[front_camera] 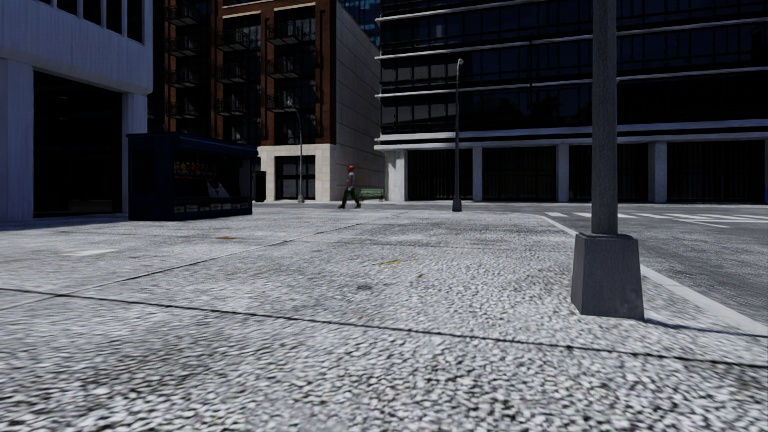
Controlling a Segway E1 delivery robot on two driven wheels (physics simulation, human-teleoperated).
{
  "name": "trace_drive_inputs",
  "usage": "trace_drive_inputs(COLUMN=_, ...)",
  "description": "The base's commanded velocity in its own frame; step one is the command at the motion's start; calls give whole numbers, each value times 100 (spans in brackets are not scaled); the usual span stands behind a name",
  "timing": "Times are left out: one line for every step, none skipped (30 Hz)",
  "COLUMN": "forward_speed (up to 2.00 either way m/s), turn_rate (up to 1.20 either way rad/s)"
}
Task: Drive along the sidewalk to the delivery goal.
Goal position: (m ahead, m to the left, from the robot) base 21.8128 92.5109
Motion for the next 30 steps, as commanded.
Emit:
trace_drive_inputs(forward_speed=0, turn_rate=0)
trace_drive_inputs(forward_speed=0, turn_rate=0)
trace_drive_inputs(forward_speed=0, turn_rate=0)
trace_drive_inputs(forward_speed=0, turn_rate=0)
trace_drive_inputs(forward_speed=0, turn_rate=0)
trace_drive_inputs(forward_speed=0, turn_rate=0)
trace_drive_inputs(forward_speed=0, turn_rate=0)
trace_drive_inputs(forward_speed=0, turn_rate=0)
trace_drive_inputs(forward_speed=0, turn_rate=0)
trace_drive_inputs(forward_speed=0, turn_rate=0)
trace_drive_inputs(forward_speed=0, turn_rate=0)
trace_drive_inputs(forward_speed=0, turn_rate=0)
trace_drive_inputs(forward_speed=0, turn_rate=0)
trace_drive_inputs(forward_speed=0, turn_rate=0)
trace_drive_inputs(forward_speed=0, turn_rate=0)
trace_drive_inputs(forward_speed=0, turn_rate=0)
trace_drive_inputs(forward_speed=0, turn_rate=0)
trace_drive_inputs(forward_speed=0, turn_rate=0)
trace_drive_inputs(forward_speed=0, turn_rate=0)
trace_drive_inputs(forward_speed=0, turn_rate=0)
trace_drive_inputs(forward_speed=0, turn_rate=0)
trace_drive_inputs(forward_speed=0, turn_rate=0)
trace_drive_inputs(forward_speed=0, turn_rate=0)
trace_drive_inputs(forward_speed=0, turn_rate=0)
trace_drive_inputs(forward_speed=0, turn_rate=0)
trace_drive_inputs(forward_speed=0, turn_rate=0)
trace_drive_inputs(forward_speed=0, turn_rate=0)
trace_drive_inputs(forward_speed=0, turn_rate=0)
trace_drive_inputs(forward_speed=0, turn_rate=0)
trace_drive_inputs(forward_speed=0, turn_rate=0)
